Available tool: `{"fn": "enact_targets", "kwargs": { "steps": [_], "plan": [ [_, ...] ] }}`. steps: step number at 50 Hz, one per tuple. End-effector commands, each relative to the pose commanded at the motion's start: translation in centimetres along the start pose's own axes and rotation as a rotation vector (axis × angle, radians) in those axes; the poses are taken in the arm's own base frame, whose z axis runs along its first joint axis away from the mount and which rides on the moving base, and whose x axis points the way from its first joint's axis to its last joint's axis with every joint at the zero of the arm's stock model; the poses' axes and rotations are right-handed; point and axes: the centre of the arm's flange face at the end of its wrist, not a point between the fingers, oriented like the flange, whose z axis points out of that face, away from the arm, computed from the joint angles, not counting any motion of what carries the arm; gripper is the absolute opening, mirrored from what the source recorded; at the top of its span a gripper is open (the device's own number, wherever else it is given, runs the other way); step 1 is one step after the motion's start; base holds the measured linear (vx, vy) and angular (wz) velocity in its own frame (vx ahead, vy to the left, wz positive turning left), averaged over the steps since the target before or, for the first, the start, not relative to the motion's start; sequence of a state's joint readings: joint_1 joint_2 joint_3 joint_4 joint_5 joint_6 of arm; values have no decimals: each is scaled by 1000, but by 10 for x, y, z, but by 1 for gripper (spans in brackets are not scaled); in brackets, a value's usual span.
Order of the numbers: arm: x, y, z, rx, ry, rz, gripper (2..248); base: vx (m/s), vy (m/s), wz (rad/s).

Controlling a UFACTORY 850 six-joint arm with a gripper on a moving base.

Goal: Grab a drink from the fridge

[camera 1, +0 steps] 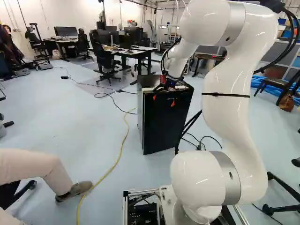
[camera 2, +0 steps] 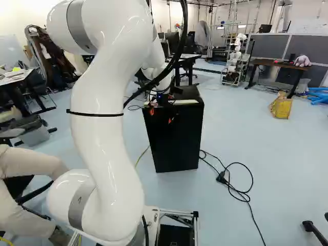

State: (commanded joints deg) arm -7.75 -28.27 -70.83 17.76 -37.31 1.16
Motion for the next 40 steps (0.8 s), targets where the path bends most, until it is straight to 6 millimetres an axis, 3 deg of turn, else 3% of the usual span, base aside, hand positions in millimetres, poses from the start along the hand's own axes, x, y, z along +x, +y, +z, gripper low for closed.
{"fn": "enact_targets", "kwargs": {
  "steps": [40],
  "plan": [
    [18,-18,5,8,56,-26,247,0,0,0]
  ]
}}
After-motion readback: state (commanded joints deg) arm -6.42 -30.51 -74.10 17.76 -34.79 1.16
